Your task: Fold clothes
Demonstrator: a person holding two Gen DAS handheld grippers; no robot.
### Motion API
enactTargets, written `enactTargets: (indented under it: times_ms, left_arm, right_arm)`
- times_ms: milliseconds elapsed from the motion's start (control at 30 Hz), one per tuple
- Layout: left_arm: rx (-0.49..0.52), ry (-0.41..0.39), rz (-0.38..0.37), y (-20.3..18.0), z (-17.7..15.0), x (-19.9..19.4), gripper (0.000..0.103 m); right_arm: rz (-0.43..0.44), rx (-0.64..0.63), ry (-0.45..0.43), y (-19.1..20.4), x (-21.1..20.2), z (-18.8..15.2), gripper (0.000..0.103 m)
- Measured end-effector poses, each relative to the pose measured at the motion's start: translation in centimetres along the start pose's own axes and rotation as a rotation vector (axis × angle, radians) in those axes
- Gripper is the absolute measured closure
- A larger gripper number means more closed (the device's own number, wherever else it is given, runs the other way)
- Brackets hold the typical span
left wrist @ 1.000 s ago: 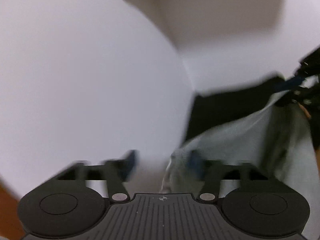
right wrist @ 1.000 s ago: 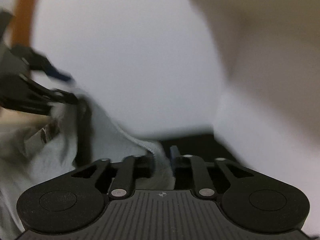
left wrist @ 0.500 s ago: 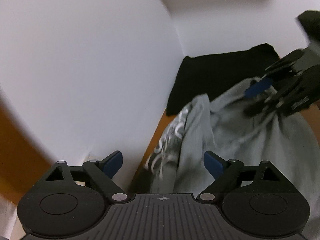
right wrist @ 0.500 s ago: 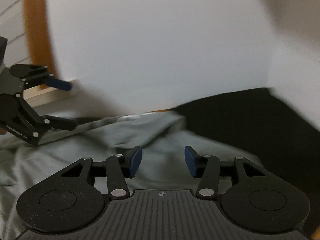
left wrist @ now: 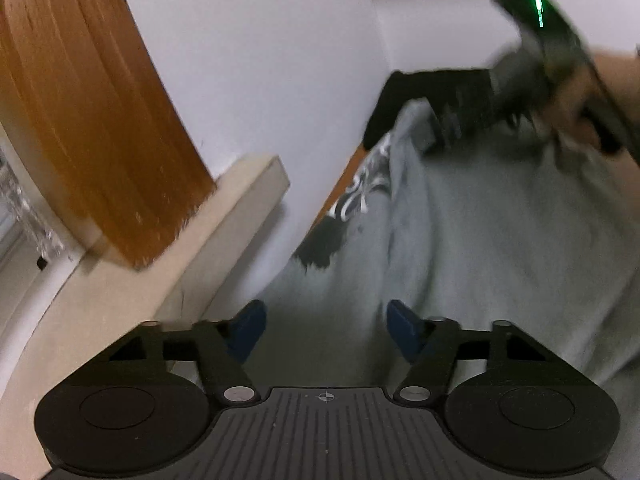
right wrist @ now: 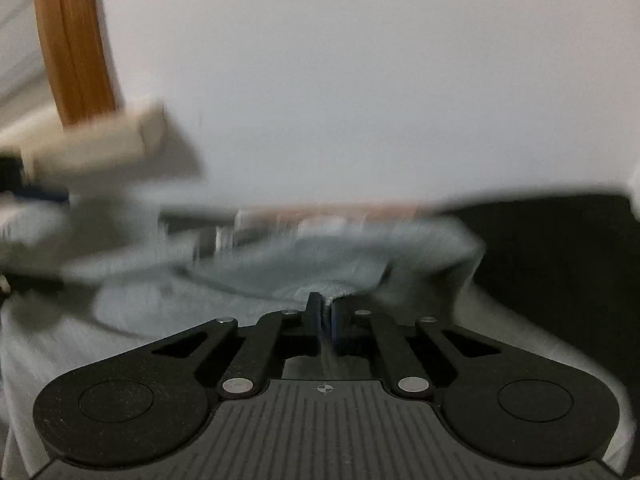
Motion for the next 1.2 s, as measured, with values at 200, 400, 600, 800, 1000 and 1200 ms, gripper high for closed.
enactTargets:
  times_ms: [200,400,600,800,1000,1200]
  left_arm:
    - [0.002,-0.157,0.127,1.7,0.4,-3.5,0.097]
    - [-0.048,-0.155,0.096,1.5,-0.7,-6.2,0.070]
    - [-0.097,-0.159,0.110,2.8,-4.1,-10.8,0.044]
    - [-0.141,-0.161,0.171,4.1,-7.5,-14.5,0.033]
    - [-0.232,-0.148,0.174,4.3,-13.3,-17.9,0.028]
    - [-0.310,-0.201,0.142,4.5,-17.7,-19.9,0.029]
  right_arm:
    - [-0.259,0.101,-0.239,-1.7,-3.2,4.0,0.086]
    - [-0.161,0.105,-0.111,-0.2,-3.3,0.8,0.052]
    - [-0.021,0.071,-0.065,3.2,-6.9,-3.2,0.051]
    - [0.065,0.001,-0.032,8.0,-10.4,-5.6,0.051]
    - [0.117,-0.054,-0.031,13.7,-11.2,-6.3,0.051]
    - [0.087,-0.133,0.013,18.3,-11.0,-7.6,0.048]
Point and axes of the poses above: each gripper's, at about its wrist camera, not at the fingertips, and x roughly the way its jaws point, y to its left, z to its top, the point moved 4 cm from there along x, roughly the way its jaws point, and after that the axes turned 12 degrees about -x, right-handed, at the moved point
